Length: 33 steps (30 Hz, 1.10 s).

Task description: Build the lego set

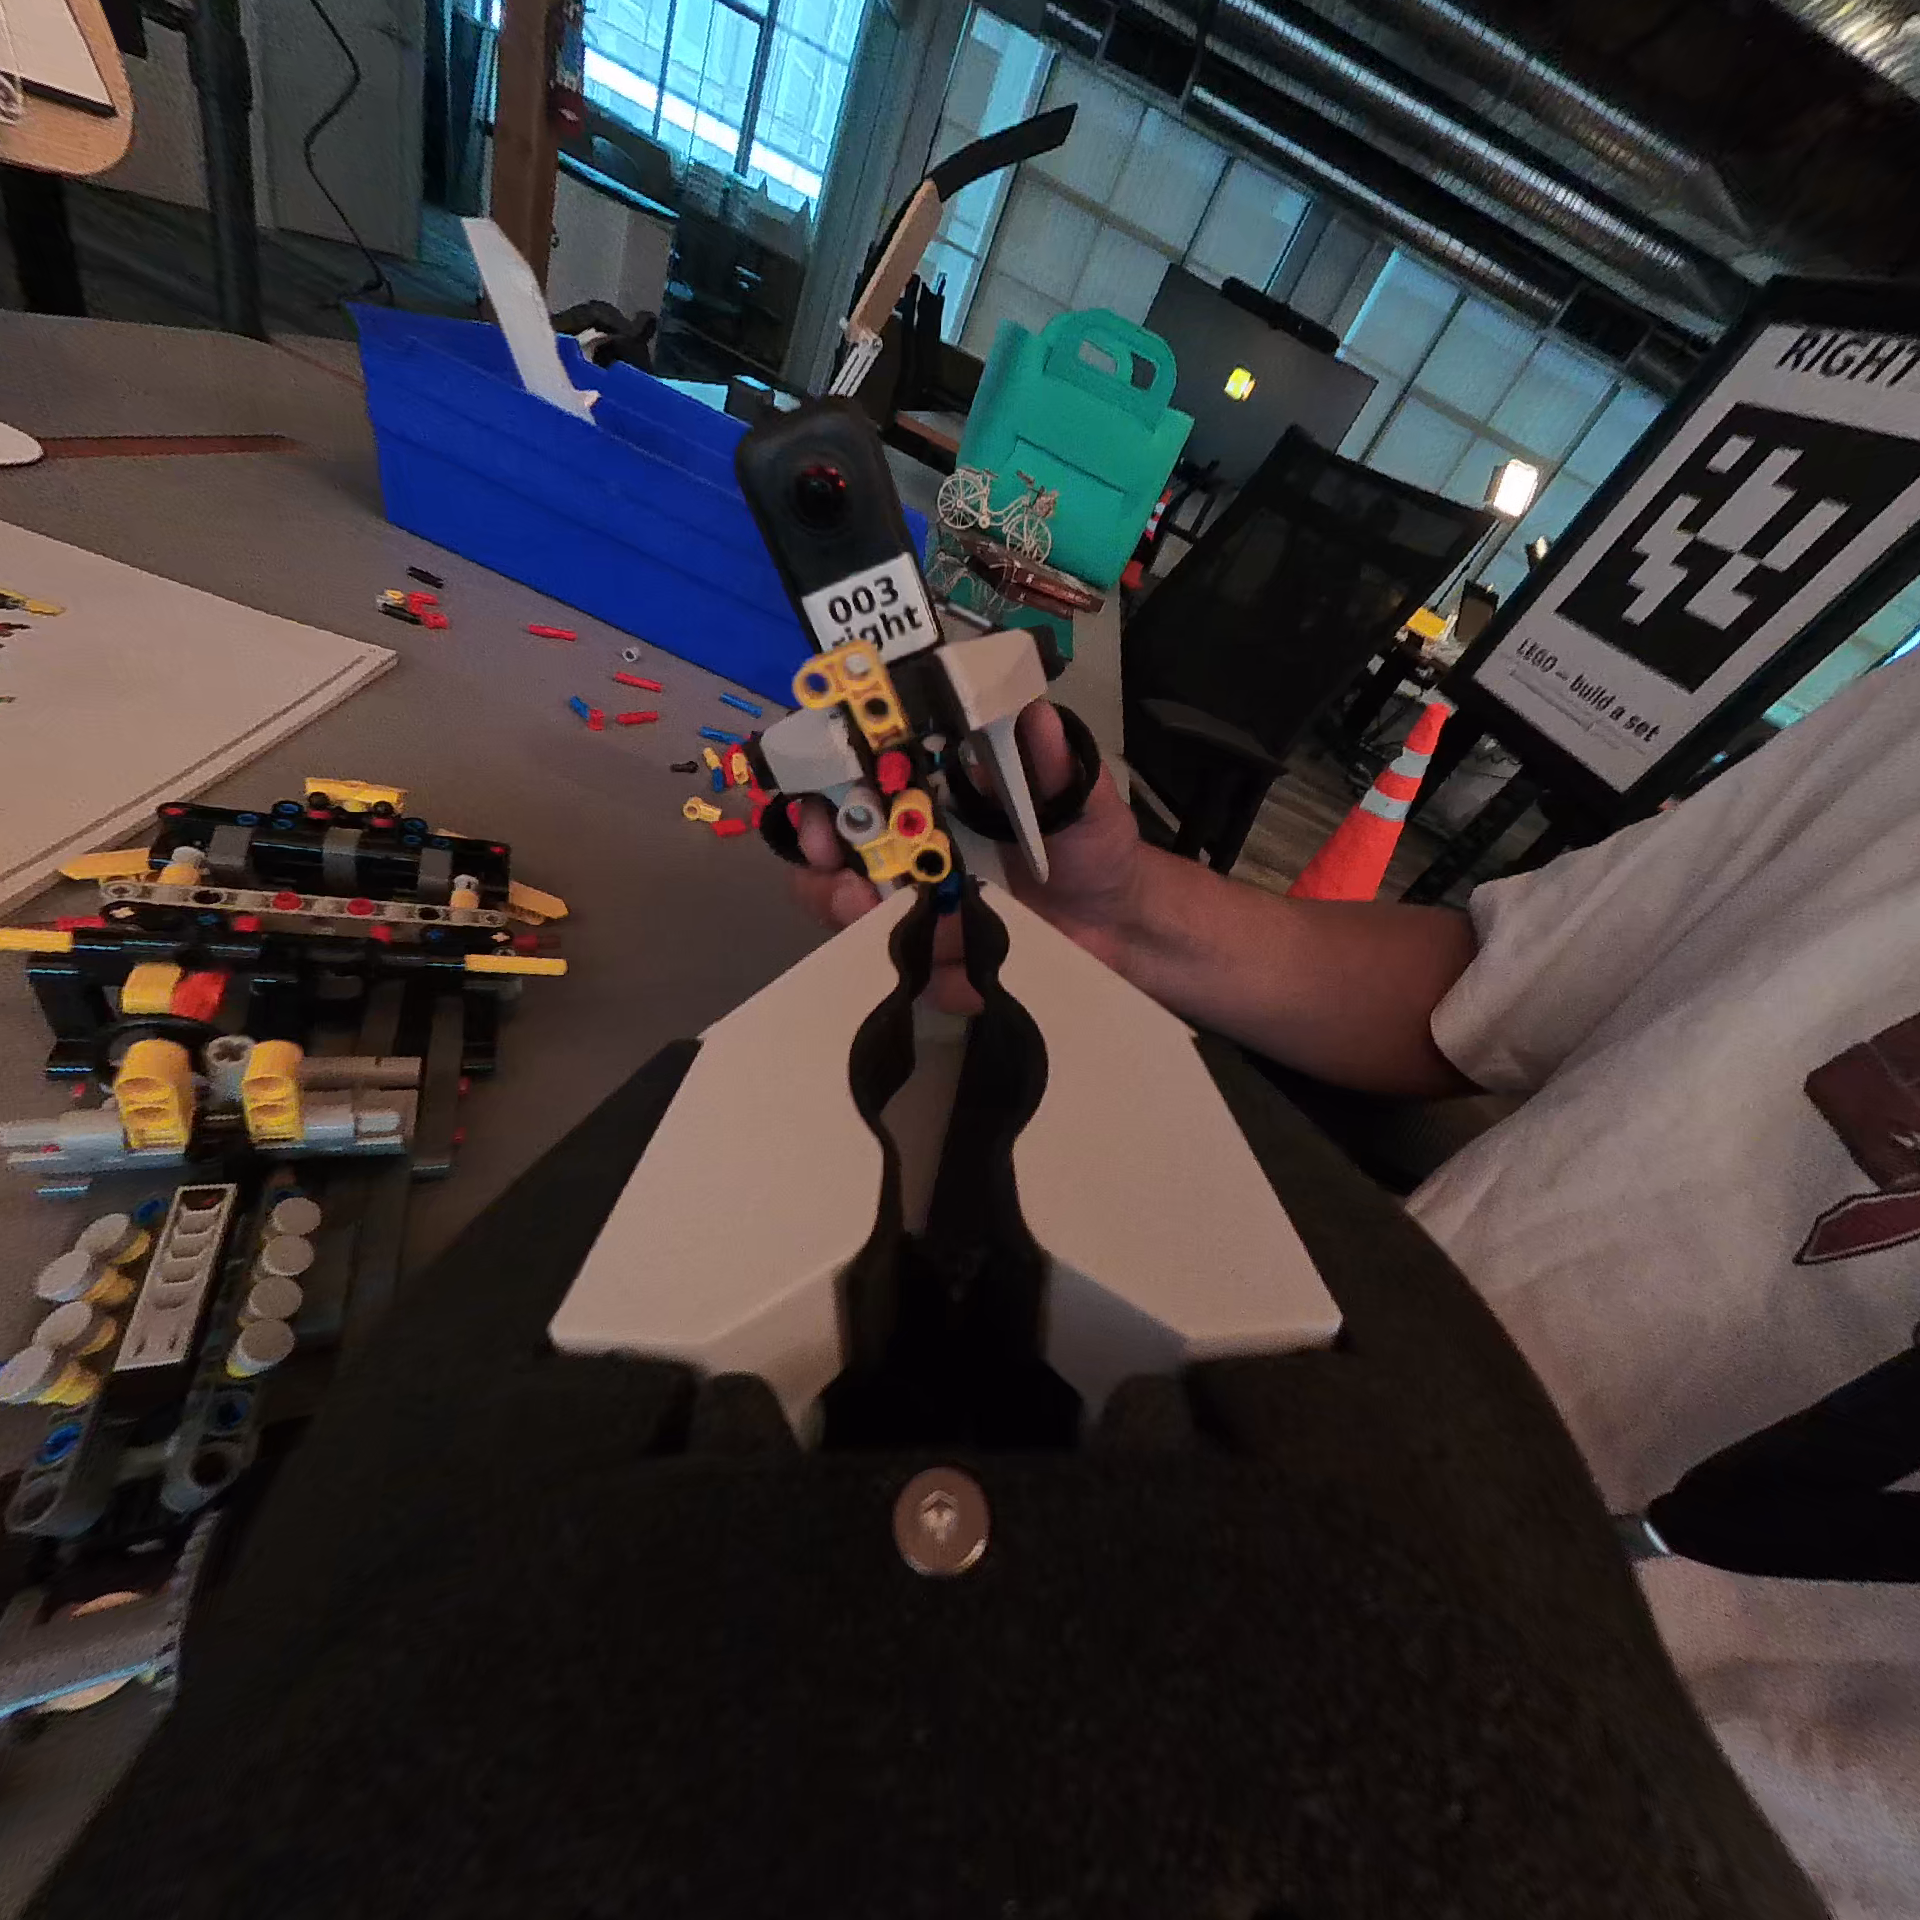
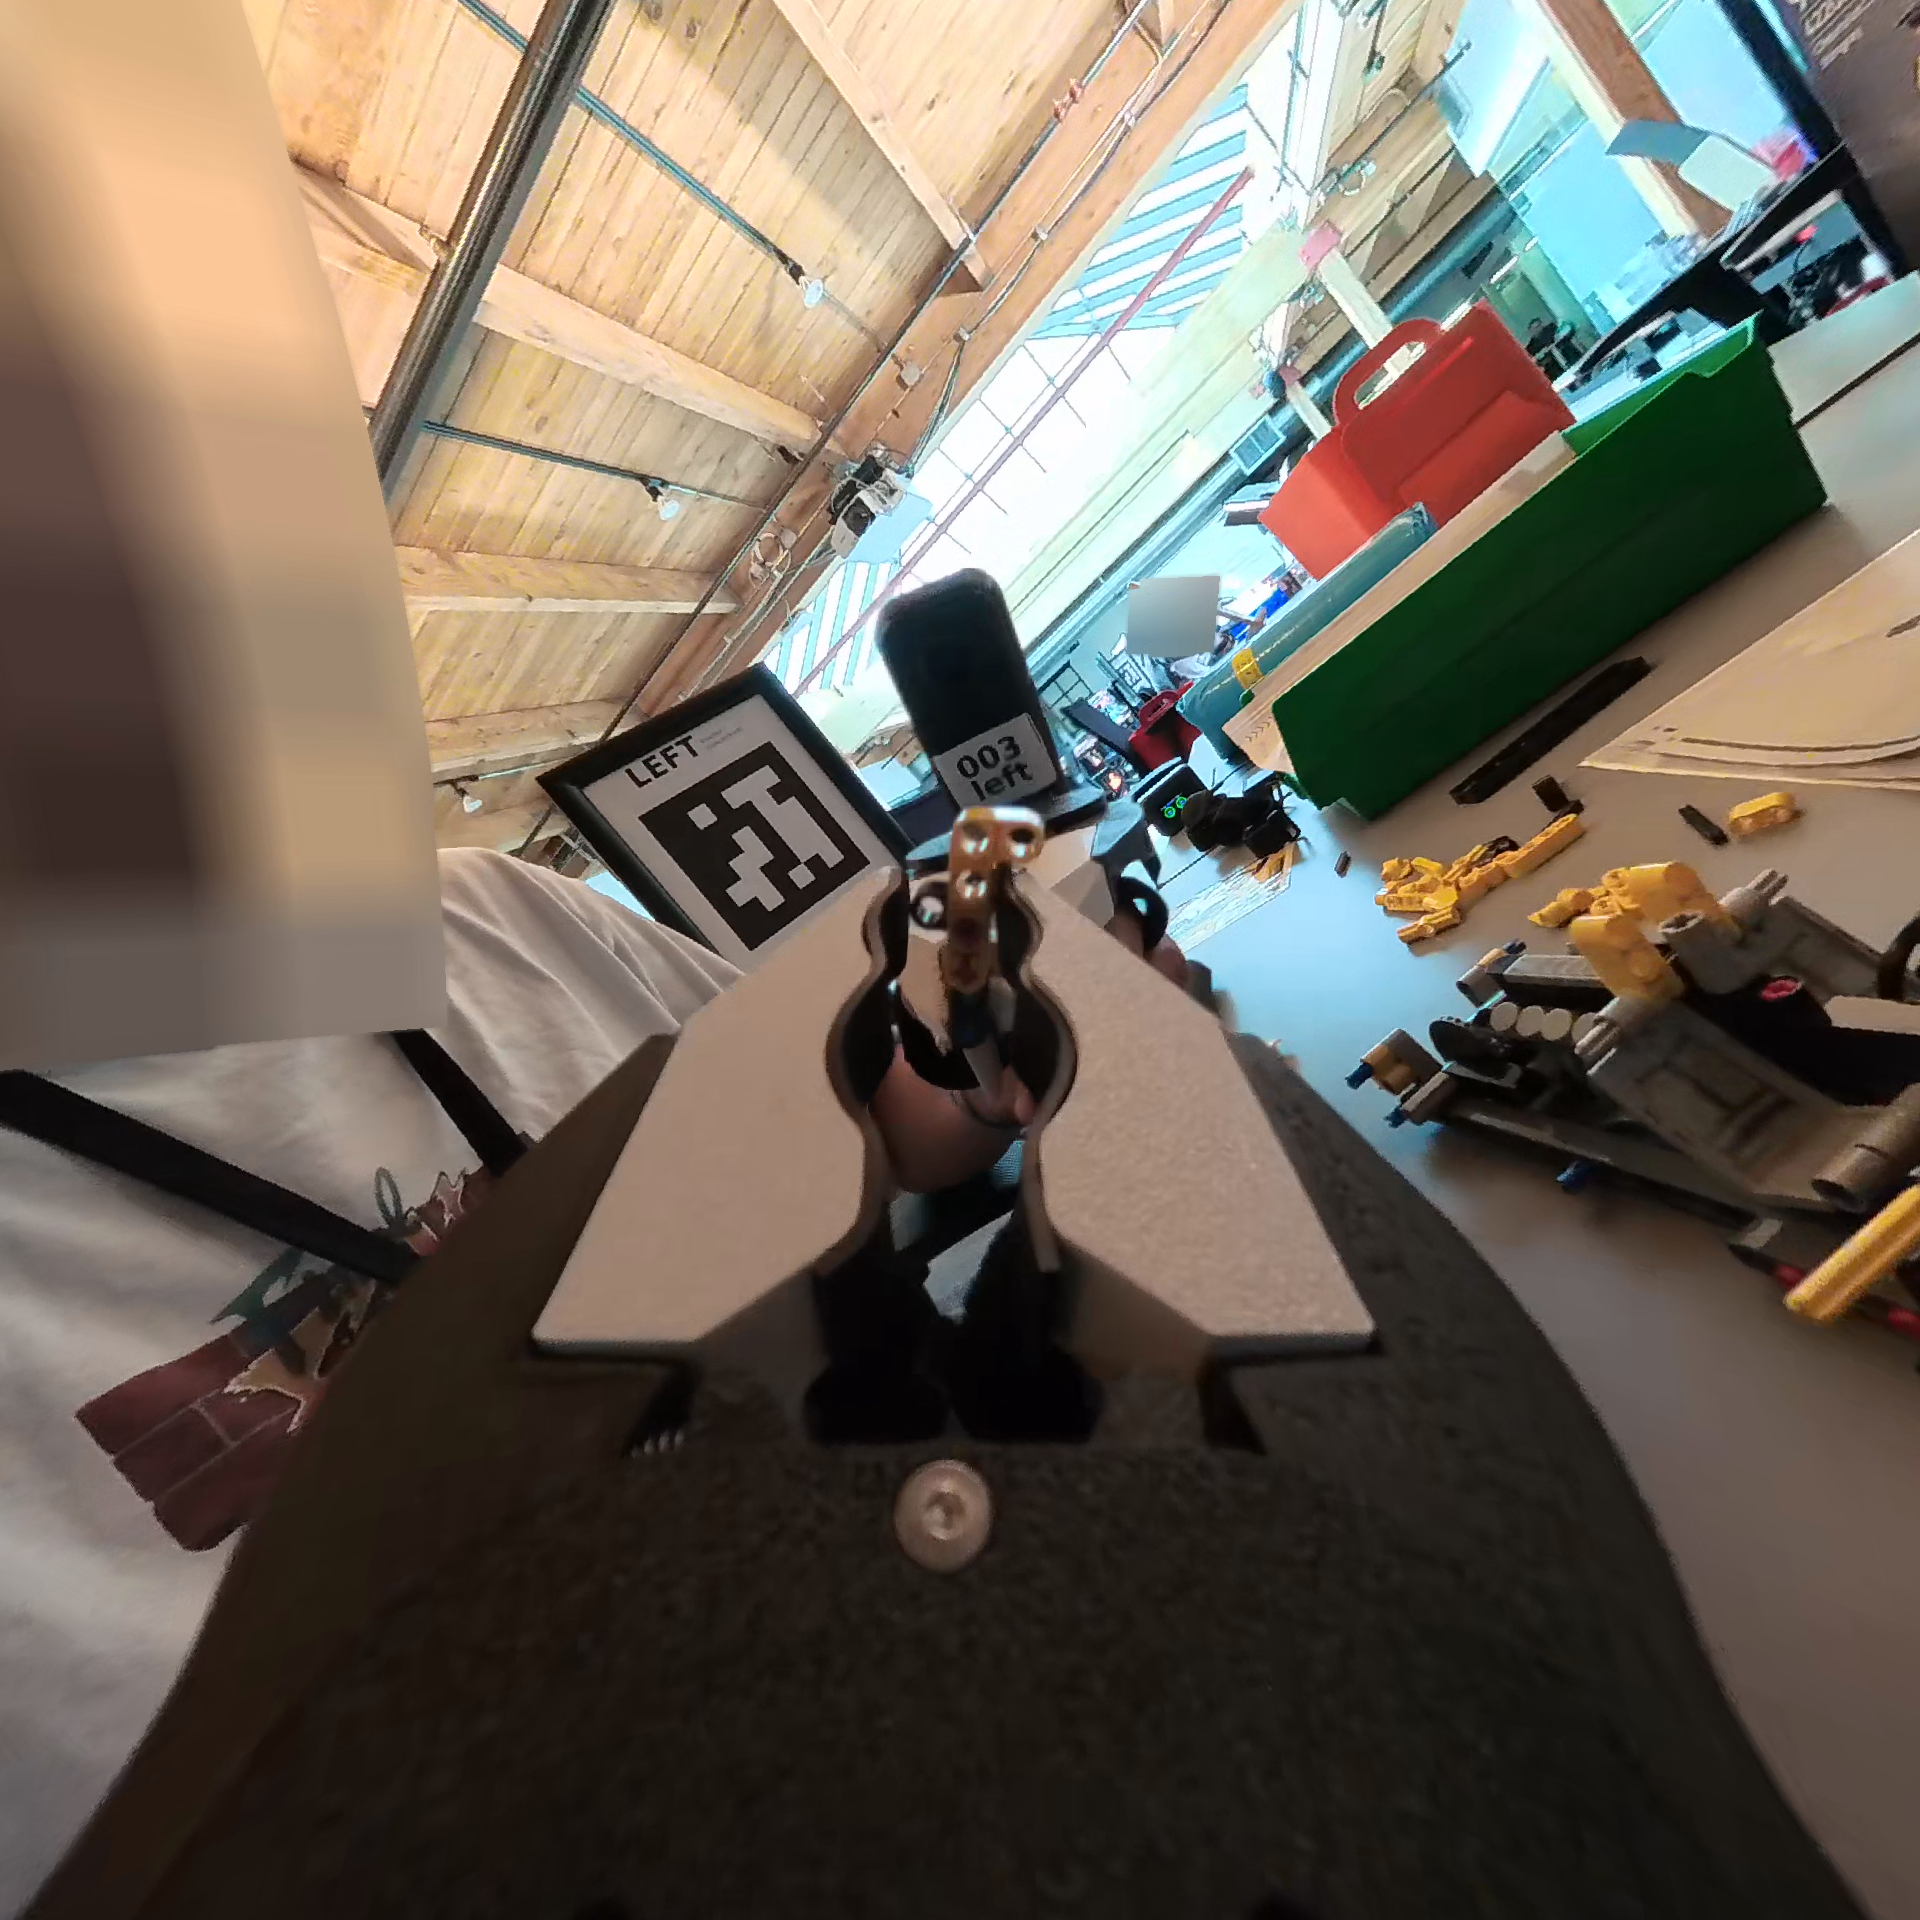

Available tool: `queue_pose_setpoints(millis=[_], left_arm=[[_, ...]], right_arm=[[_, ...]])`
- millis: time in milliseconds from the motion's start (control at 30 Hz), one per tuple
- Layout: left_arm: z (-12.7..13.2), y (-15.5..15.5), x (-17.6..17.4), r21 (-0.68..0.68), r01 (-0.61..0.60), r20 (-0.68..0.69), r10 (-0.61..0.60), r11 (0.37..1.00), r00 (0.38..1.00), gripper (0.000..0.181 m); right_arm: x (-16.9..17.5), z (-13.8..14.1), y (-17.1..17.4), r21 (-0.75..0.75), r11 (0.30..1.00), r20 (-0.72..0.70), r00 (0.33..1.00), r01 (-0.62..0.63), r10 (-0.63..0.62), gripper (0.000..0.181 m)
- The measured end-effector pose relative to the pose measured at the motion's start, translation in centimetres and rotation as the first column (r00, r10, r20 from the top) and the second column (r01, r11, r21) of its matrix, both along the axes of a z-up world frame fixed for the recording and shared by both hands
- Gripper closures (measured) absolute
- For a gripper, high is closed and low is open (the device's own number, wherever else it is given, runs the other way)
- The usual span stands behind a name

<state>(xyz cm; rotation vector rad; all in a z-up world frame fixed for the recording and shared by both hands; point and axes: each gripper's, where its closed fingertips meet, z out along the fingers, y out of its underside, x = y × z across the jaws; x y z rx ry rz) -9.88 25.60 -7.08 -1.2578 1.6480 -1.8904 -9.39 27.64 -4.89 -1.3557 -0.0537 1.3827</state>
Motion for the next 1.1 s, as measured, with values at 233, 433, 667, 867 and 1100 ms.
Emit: queue_pose_setpoints(millis=[233,433,667,867,1100], left_arm=[[0.2,1.3,0.3,-0.072,-0.031,0.009,0.032,0.997,0.999,0.176],[-0.2,0.8,0.4,0.061,-0.051,0.031,0.049,0.997,0.998,0.176],[-0.4,0.8,0.3,0.076,-0.044,0.012,0.043,0.996,0.999,0.176],[-0.6,0.7,0.1,0.126,-0.020,-0.007,0.021,0.992,1.000,0.173],[-4.2,-2.0,-5.5,0.370,0.073,-0.181,-0.005,0.926,0.983,0.141]], right_arm=[[0.1,-1.0,0.0,-0.020,0.999,0.088,0.995,0.042,-0.040,0.160],[-0.7,-2.1,0.2,-0.056,0.998,0.150,0.989,0.015,-0.007,0.175],[-0.8,-2.4,0.0,-0.077,0.997,0.147,0.989,-0.007,0.018,0.175],[-0.8,-2.5,0.0,-0.077,0.997,0.183,0.983,-0.009,0.023,0.175],[2.4,-2.8,0.7,-0.092,0.985,0.166,0.978,0.145,-0.128,0.175]])
